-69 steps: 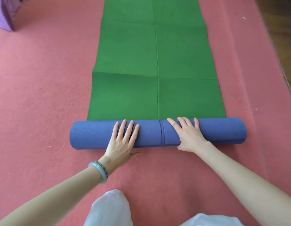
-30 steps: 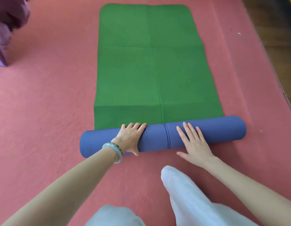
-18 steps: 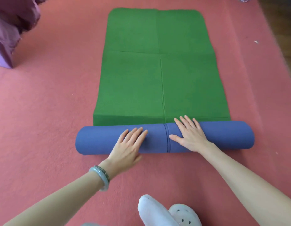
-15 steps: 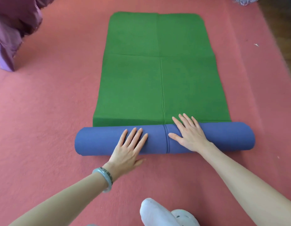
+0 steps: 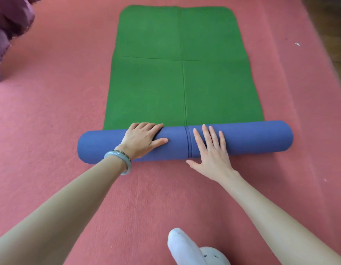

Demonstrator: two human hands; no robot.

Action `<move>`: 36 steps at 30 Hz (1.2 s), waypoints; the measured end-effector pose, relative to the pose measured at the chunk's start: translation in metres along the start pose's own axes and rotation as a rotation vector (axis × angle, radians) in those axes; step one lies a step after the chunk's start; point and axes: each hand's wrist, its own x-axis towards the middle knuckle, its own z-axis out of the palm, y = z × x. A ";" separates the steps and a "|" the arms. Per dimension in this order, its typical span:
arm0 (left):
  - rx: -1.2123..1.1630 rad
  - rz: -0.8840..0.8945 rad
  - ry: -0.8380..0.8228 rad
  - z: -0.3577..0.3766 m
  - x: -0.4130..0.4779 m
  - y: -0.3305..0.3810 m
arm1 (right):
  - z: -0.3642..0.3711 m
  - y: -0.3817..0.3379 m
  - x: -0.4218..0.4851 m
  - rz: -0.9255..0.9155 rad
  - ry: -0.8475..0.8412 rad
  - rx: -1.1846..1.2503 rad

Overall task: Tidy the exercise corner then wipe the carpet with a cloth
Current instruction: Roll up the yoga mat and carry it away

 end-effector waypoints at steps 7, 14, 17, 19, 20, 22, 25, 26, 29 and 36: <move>0.152 -0.007 0.289 0.027 -0.020 0.038 | -0.021 0.014 0.073 -0.009 -0.269 -0.024; 0.274 -0.122 -0.020 0.014 0.012 0.034 | -0.042 0.026 0.135 -0.006 -0.599 0.065; 0.274 -0.136 -0.027 0.004 0.031 0.026 | -0.045 0.027 0.133 -0.008 -0.590 0.066; 0.258 -0.130 -0.021 0.000 0.042 0.020 | -0.041 0.035 0.117 -0.038 -0.500 0.009; 0.242 -0.125 -0.031 -0.003 0.046 0.018 | -0.039 0.040 0.109 -0.050 -0.451 -0.028; 0.220 -0.119 -0.056 -0.009 0.053 0.013 | -0.032 0.052 0.103 -0.052 -0.372 -0.092; 0.181 -0.119 -0.093 -0.015 0.063 0.008 | -0.026 0.058 0.111 -0.044 -0.322 -0.102; 0.177 -0.129 -0.114 -0.018 0.065 0.008 | -0.027 0.058 0.115 -0.044 -0.327 -0.097; 0.208 -0.197 -0.191 -0.027 0.068 0.014 | -0.032 0.055 0.117 -0.040 -0.358 -0.126; 0.270 -0.285 -0.290 -0.031 0.057 0.026 | -0.023 0.054 0.107 -0.049 -0.388 -0.163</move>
